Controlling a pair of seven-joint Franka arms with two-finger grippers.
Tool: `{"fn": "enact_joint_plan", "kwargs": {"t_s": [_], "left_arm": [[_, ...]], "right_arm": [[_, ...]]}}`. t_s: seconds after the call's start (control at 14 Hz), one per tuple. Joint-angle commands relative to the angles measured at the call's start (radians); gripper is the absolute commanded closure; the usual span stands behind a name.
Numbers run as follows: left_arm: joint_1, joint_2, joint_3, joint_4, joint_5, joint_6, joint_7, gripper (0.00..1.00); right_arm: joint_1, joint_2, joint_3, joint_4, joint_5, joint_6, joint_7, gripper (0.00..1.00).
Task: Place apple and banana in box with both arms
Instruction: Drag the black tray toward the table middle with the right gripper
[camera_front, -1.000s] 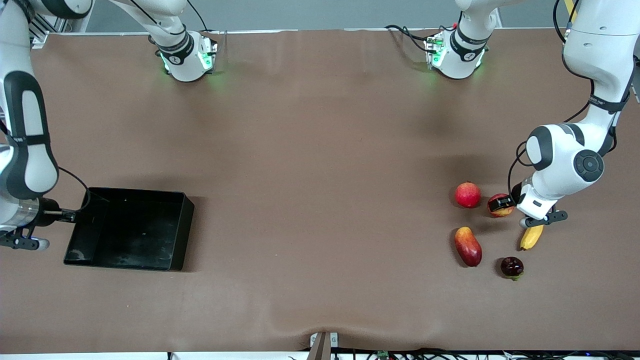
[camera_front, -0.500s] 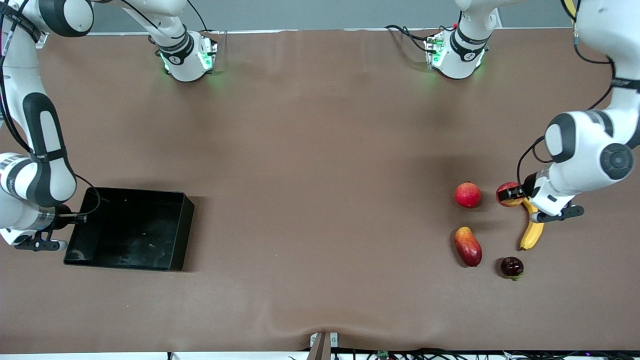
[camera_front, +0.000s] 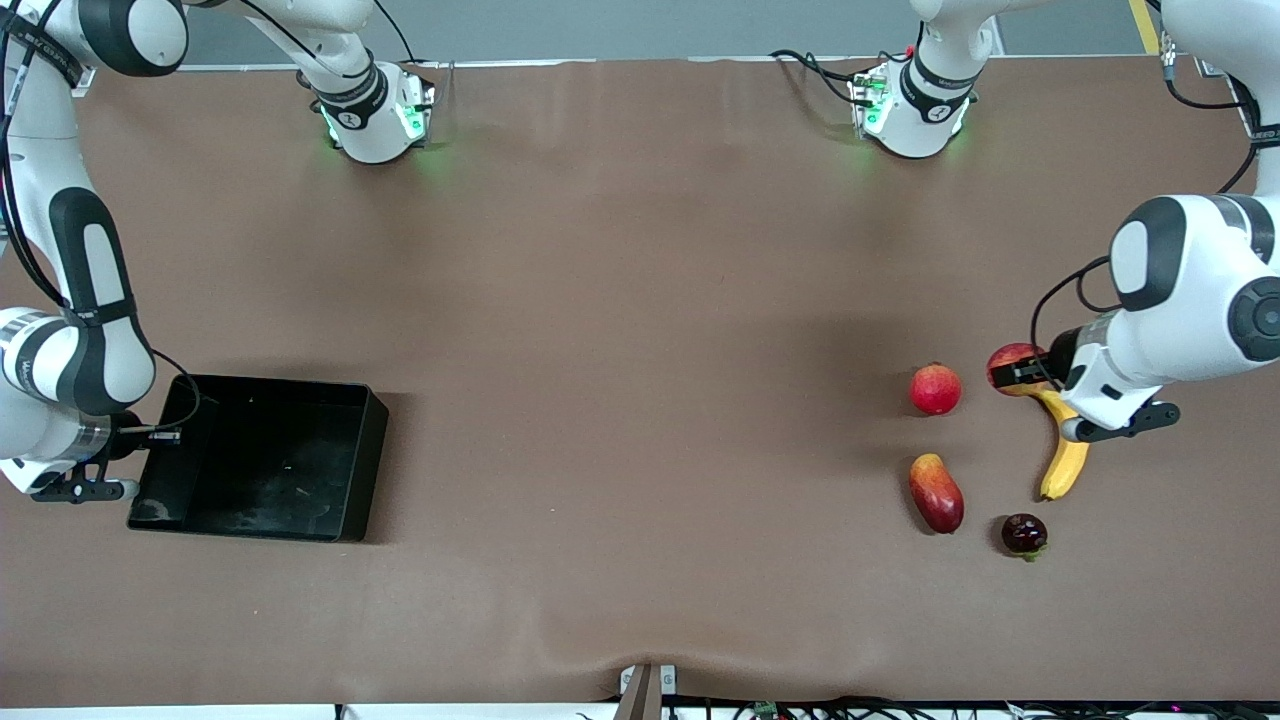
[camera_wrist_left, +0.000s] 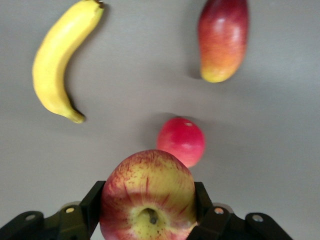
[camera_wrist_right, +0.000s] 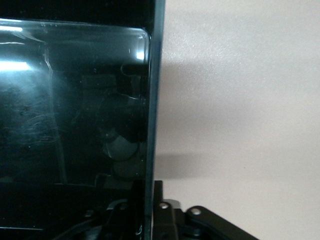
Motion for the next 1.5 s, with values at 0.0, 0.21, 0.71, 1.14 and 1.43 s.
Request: {"fn": "enact_joint_plan", "kwargs": {"t_s": [0.0,0.21,0.71,1.14,1.43], "left_arm": [[0.001,0.005,-0.044,0.044,-0.004,-0.034,-0.079,1.00],[0.001,0.002,-0.059,0.049,-0.002,-0.052,-0.099,1.00],[0.009,0.002,-0.058,0.081,-0.002,-0.086,-0.090,1.00],[0.010,0.005,-0.058,0.110,-0.002,-0.121,-0.091,1.00],[0.002,0.010,-0.058,0.132,-0.002,-0.124,-0.097,1.00]], "right_arm": [[-0.014,-0.006,0.017,0.020,-0.017,-0.014,-0.007,1.00],[0.009,-0.047,0.023,0.020,-0.006,-0.017,-0.002,1.00],[0.260,-0.115,0.027,0.020,0.003,-0.078,0.229,1.00],[0.539,-0.149,0.028,-0.026,0.128,-0.137,0.522,1.00],[0.746,-0.152,0.027,-0.032,0.187,-0.120,0.779,1.00]]}}
